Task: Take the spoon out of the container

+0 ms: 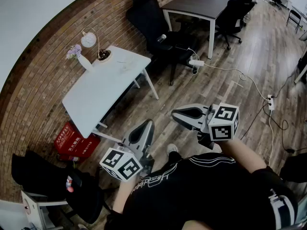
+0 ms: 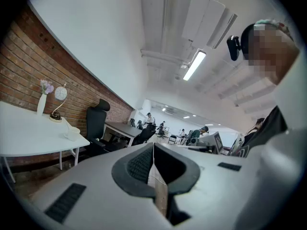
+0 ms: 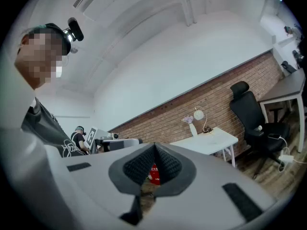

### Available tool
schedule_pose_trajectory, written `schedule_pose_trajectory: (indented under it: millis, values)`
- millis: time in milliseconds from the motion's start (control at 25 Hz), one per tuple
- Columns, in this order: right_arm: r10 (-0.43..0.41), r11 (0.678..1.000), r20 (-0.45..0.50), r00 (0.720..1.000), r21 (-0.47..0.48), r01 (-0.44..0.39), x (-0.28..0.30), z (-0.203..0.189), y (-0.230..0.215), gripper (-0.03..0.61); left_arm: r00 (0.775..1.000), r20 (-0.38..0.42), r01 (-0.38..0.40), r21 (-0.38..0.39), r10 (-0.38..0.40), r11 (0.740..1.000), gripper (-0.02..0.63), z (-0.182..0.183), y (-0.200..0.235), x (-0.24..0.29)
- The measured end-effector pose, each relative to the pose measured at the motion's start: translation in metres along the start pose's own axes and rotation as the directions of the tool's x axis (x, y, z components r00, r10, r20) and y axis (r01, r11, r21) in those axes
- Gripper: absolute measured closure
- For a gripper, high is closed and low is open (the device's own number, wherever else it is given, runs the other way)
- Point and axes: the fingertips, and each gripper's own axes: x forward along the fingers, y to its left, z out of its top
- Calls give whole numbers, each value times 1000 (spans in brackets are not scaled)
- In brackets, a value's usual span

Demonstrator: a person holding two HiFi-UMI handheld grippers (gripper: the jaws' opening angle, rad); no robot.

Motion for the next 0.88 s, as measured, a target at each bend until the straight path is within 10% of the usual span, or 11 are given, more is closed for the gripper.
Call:
schedule_pose_trajectory:
  millis: [880]
  values:
    - [-10,1000,-12,1000,18,10,43,3,-49,581,1000,2,5,-36,-5,999,606,6,60,28]
